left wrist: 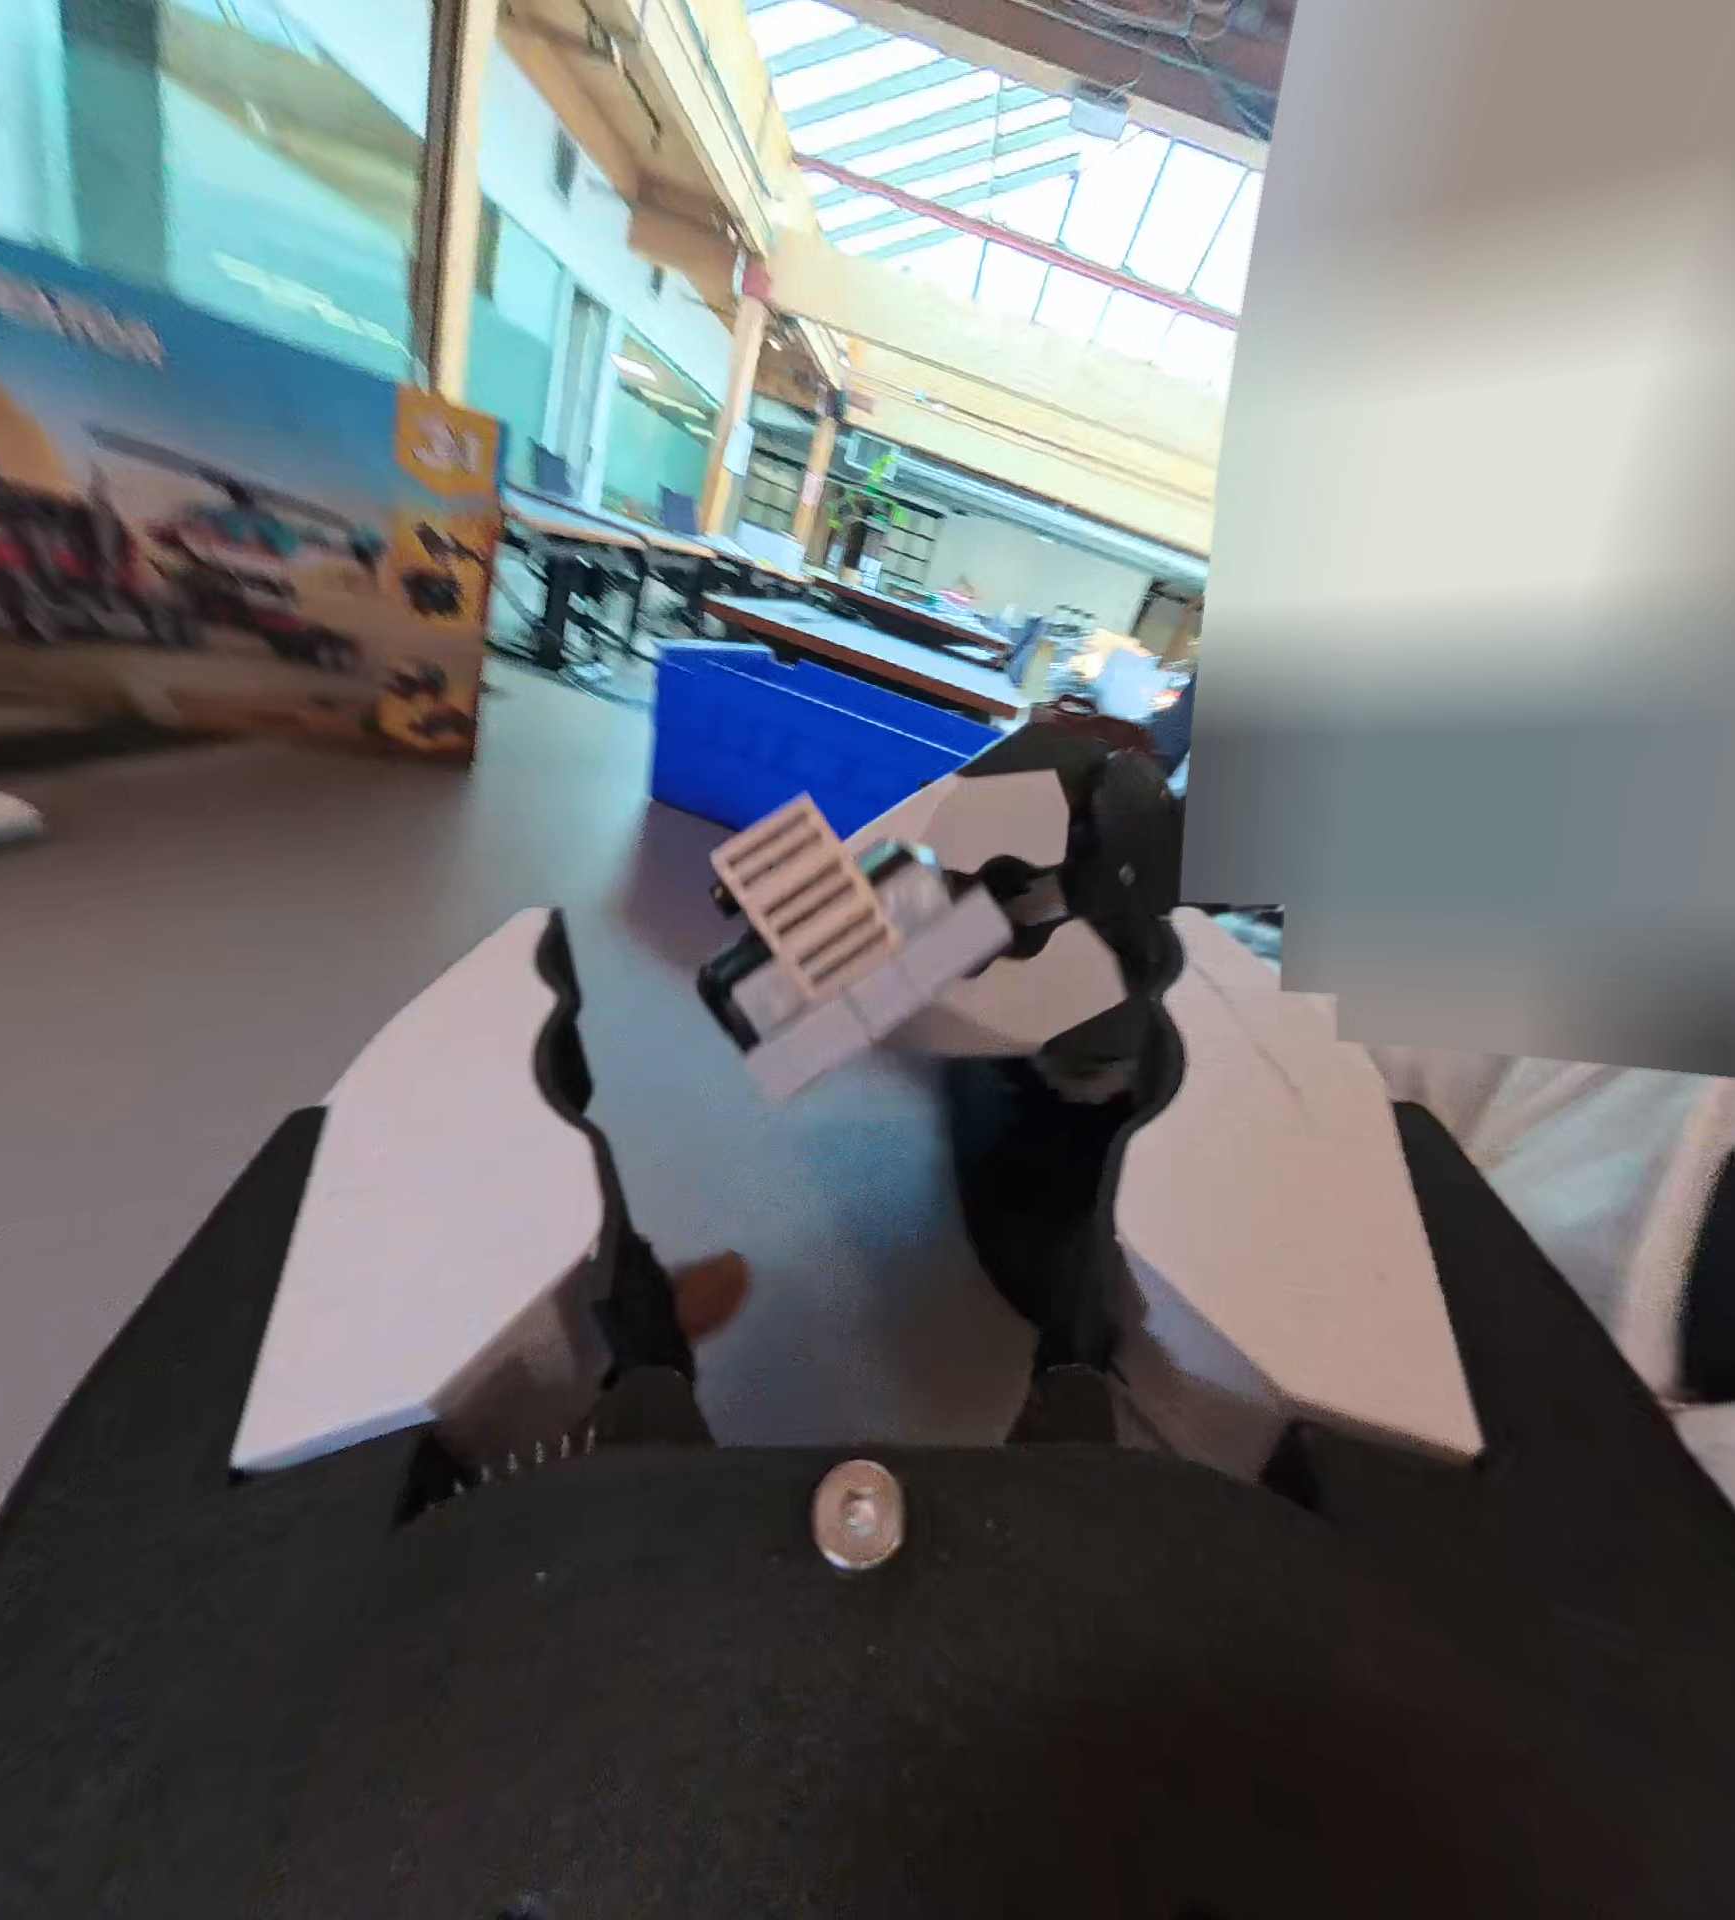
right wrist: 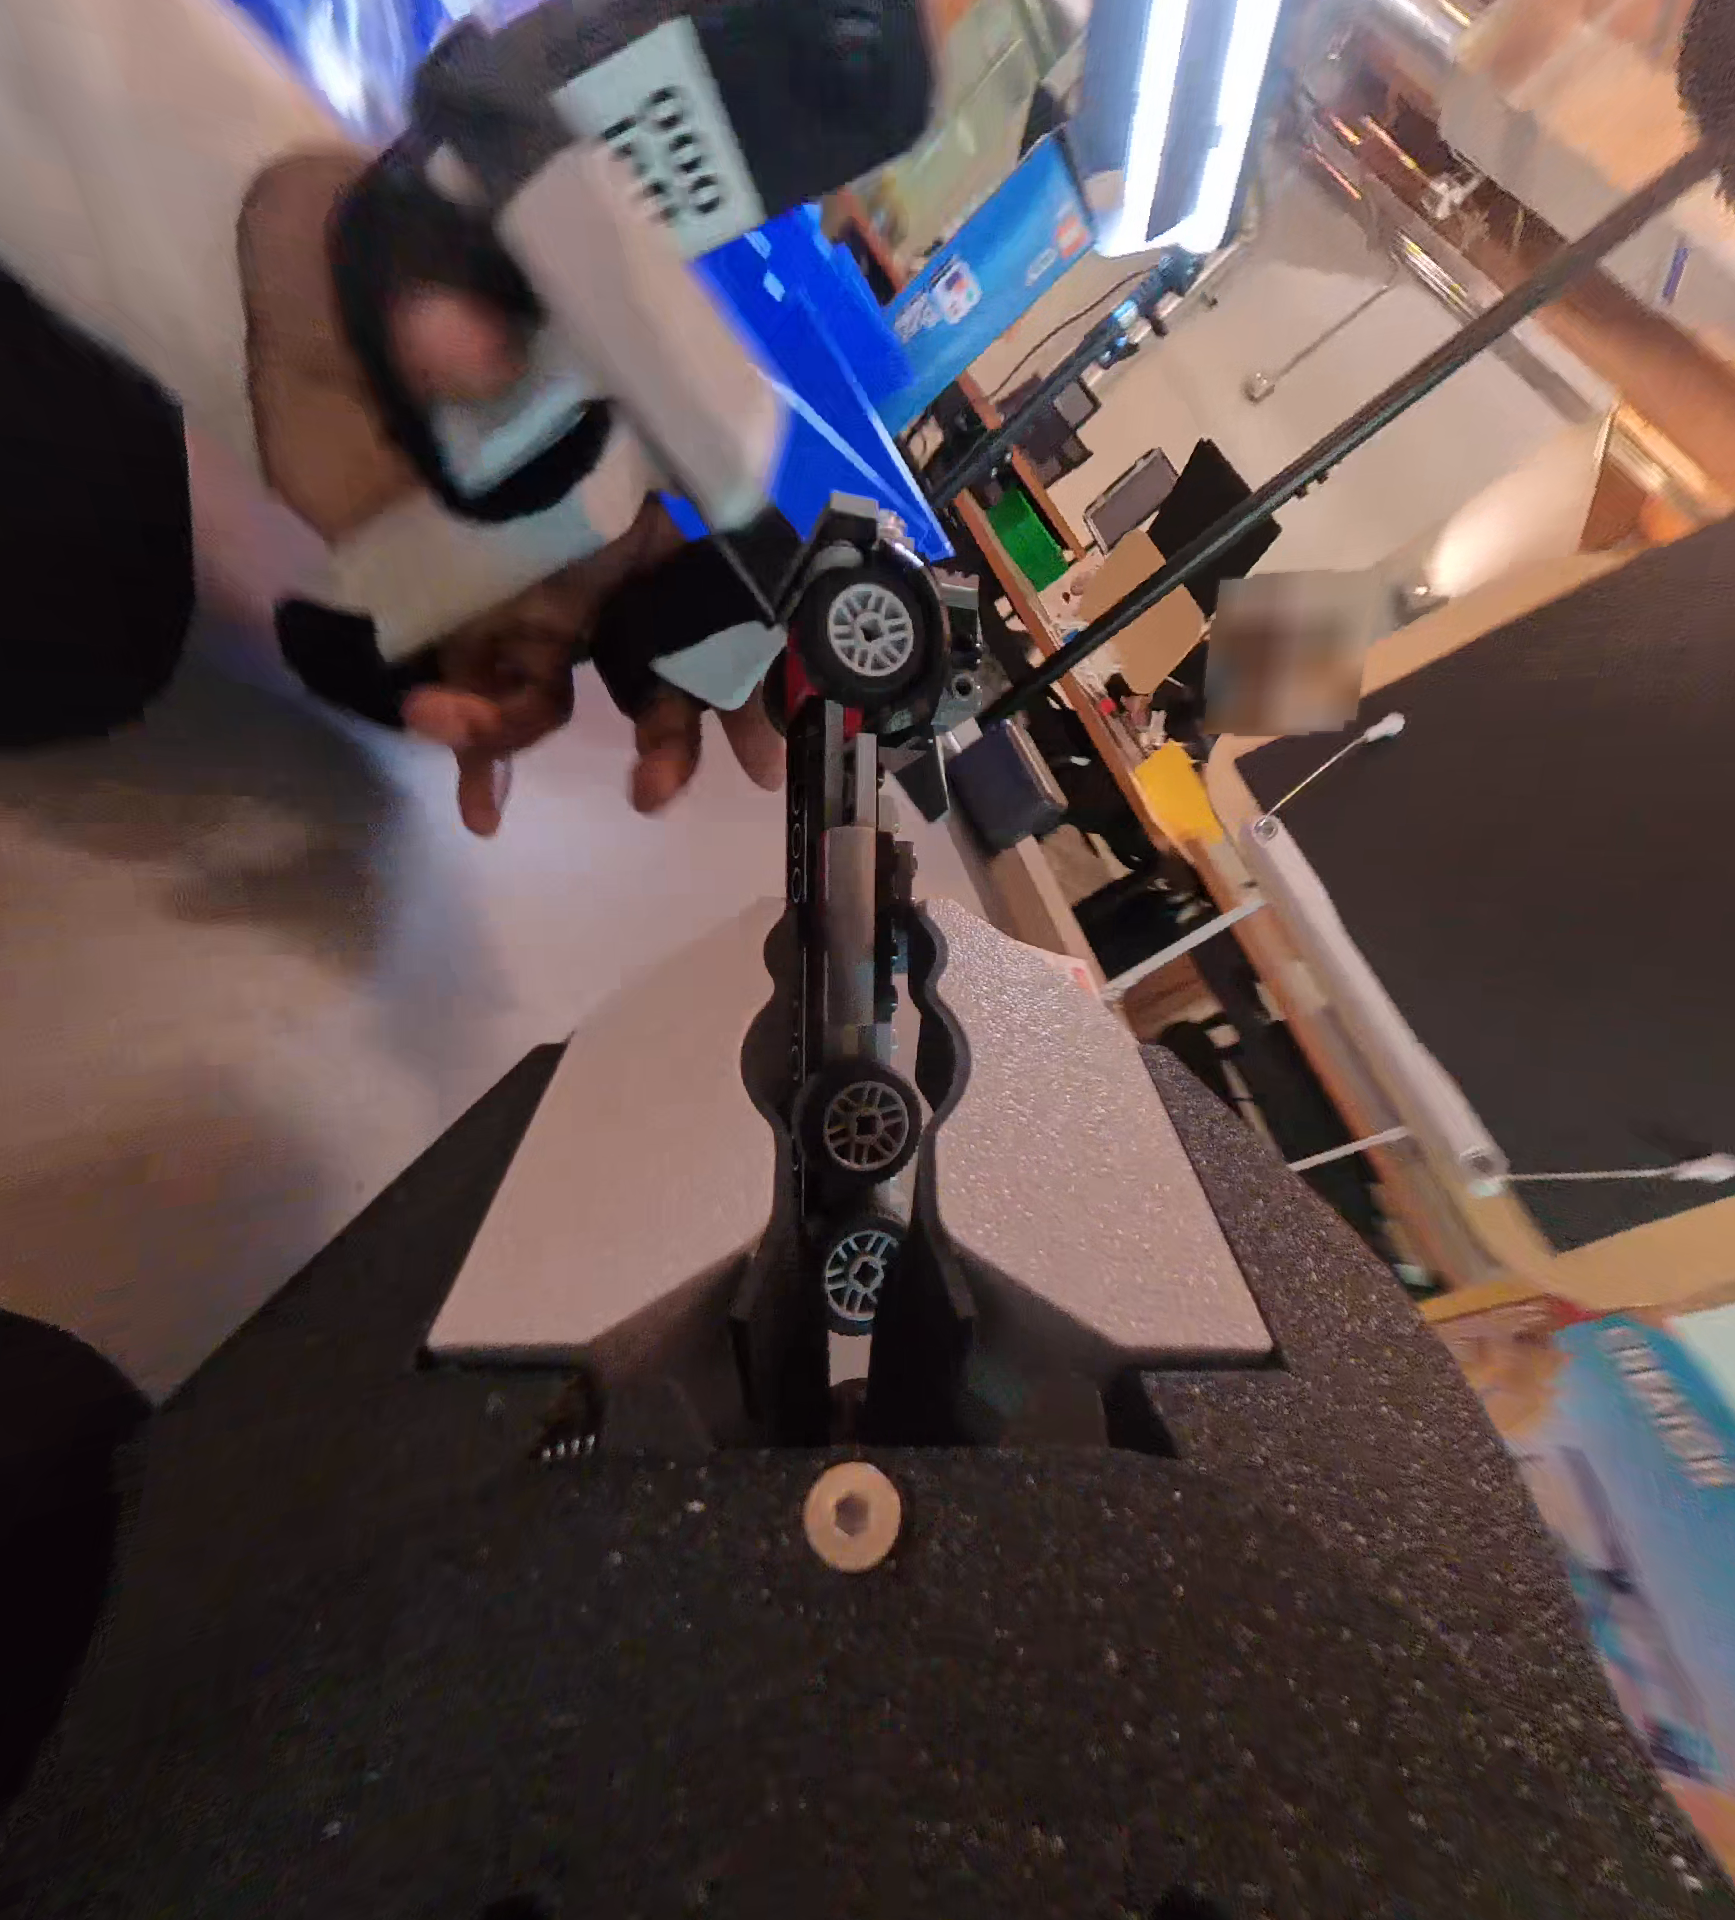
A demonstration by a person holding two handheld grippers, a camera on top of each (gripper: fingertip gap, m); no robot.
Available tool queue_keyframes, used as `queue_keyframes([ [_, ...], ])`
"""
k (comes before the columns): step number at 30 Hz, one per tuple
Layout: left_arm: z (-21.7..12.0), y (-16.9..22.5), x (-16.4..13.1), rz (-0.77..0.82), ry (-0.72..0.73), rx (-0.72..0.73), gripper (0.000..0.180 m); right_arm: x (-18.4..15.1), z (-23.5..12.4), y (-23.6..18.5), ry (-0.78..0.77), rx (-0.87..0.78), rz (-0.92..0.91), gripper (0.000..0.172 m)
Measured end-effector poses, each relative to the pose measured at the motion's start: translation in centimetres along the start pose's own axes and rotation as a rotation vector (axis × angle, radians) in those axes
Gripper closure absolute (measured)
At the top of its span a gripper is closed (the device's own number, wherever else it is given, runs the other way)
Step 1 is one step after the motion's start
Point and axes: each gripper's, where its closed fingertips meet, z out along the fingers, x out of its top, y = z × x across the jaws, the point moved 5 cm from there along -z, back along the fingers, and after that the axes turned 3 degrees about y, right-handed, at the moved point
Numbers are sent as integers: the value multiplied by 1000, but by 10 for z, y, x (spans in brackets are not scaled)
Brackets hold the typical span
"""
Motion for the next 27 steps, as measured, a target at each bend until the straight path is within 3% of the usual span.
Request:
queue_keyframes([
  [2, 0, 0, 2, 159, 16, 46, 64, -2, -3, 7, 63, 25, 170, 153],
  [4, 1, 3, 0, 288, 4, 63, 66, -2, -3, 9, 120, 83, 364, 152],
  [8, 2, 7, -1, 425, -1, 79, 104, 1, -4, 10, 264, 215, 719, 153],
  [12, 2, 7, -1, 377, 11, 69, 119, 1, -1, 7, 321, 339, 947, 153],
  [17, -2, 7, 3, 229, 39, 21, 140, 2, 3, -4, 289, 418, 964, 153],
  [24, -6, 6, -3, 166, -56, -66, 141, 5, -1, -1, 356, 431, 936, 159],
  [27, -6, 7, -8, 161, -85, -99, 141, 5, 0, -9, 306, 479, 876, 157],
])
